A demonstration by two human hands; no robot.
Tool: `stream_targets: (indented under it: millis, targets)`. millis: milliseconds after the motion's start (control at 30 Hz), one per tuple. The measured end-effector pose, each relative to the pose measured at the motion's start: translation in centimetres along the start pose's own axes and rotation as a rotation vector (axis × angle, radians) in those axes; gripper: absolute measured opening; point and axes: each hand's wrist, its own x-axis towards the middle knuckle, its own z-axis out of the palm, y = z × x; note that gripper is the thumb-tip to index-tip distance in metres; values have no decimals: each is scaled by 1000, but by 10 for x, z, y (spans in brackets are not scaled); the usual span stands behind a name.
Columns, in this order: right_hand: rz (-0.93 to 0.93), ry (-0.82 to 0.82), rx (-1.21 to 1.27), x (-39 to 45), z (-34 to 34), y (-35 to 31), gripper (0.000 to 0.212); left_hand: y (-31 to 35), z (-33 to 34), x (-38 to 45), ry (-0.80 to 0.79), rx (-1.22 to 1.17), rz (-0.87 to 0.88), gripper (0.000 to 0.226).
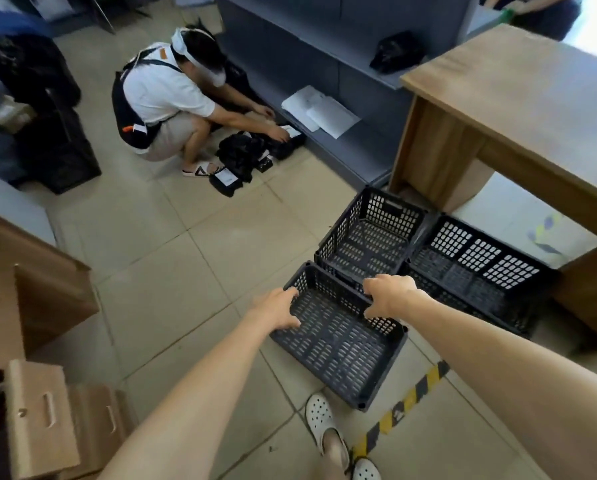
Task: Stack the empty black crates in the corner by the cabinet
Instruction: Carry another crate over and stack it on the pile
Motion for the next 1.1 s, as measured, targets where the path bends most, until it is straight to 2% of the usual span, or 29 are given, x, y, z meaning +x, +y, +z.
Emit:
stream_targets:
  millis: [200, 367, 500, 633, 700, 900, 1100]
  targets:
    - [10, 103, 37, 59, -68, 18, 38, -12, -76, 63, 40, 27, -33, 71]
    - [1, -48, -47, 102, -82, 46, 39, -3, -94, 97, 31, -30, -45, 72]
    - [-67, -119, -156, 145, -105, 66, 39, -3, -78, 124, -6, -155, -129, 72]
    - [-188, -56, -200, 192, -131, 76, 44, 1, -61, 131, -43, -215, -281, 62]
    - [-257, -48, -210, 213, -131, 82, 41, 12, -48, 138, -63, -227, -332, 64]
    - [-323, -194, -364, 253, -92, 112, 44, 58, 1, 162, -95, -292, -399, 69]
    - [-397, -263, -556, 295, -28, 105, 37, 54, 75, 166, -160, -418, -535, 68]
